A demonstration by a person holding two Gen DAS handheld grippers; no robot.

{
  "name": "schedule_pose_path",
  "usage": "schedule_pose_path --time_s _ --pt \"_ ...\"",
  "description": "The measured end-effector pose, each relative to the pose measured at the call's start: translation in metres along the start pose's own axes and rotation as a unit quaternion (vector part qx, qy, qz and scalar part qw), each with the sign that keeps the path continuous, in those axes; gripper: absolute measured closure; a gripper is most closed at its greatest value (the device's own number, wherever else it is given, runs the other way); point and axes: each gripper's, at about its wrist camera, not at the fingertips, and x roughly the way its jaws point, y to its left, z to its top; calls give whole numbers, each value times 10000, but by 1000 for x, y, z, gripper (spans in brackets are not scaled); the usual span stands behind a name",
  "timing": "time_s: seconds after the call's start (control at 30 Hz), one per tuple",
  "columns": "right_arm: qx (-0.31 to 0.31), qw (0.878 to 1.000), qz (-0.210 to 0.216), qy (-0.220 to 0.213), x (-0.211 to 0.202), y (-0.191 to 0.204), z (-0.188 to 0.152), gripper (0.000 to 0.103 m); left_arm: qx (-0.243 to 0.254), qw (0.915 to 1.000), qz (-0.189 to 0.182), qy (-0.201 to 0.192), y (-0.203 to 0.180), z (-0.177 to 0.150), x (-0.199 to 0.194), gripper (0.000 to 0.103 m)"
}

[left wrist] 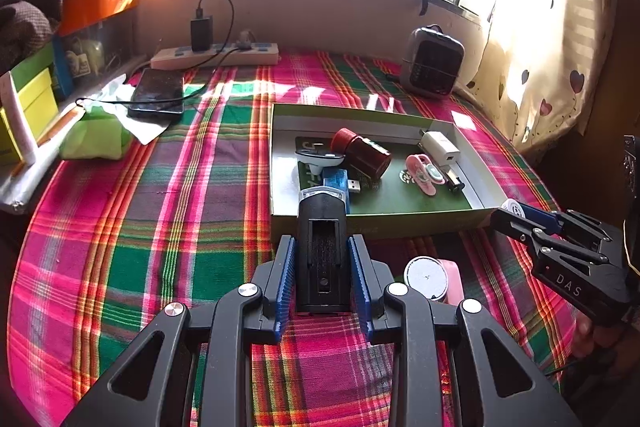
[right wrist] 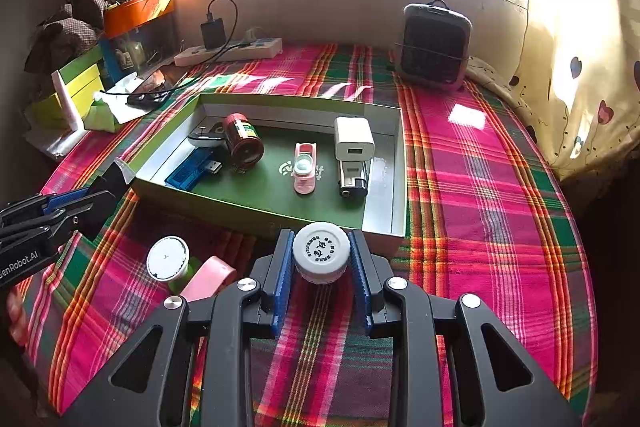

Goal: Organize rigid objects
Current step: 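Lift the black holder in the left tool while the right tool lifts the white container toward the tray, then lower the black holder into the tray with the left tool while the right tool lowers the white container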

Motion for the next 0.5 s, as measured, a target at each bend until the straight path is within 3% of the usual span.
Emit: schedule_pose_path --time_s 0.5 --pt "63 9998 174 -98 13 -8 32 74 112 9998 -151 -27 -4 23 10 77"
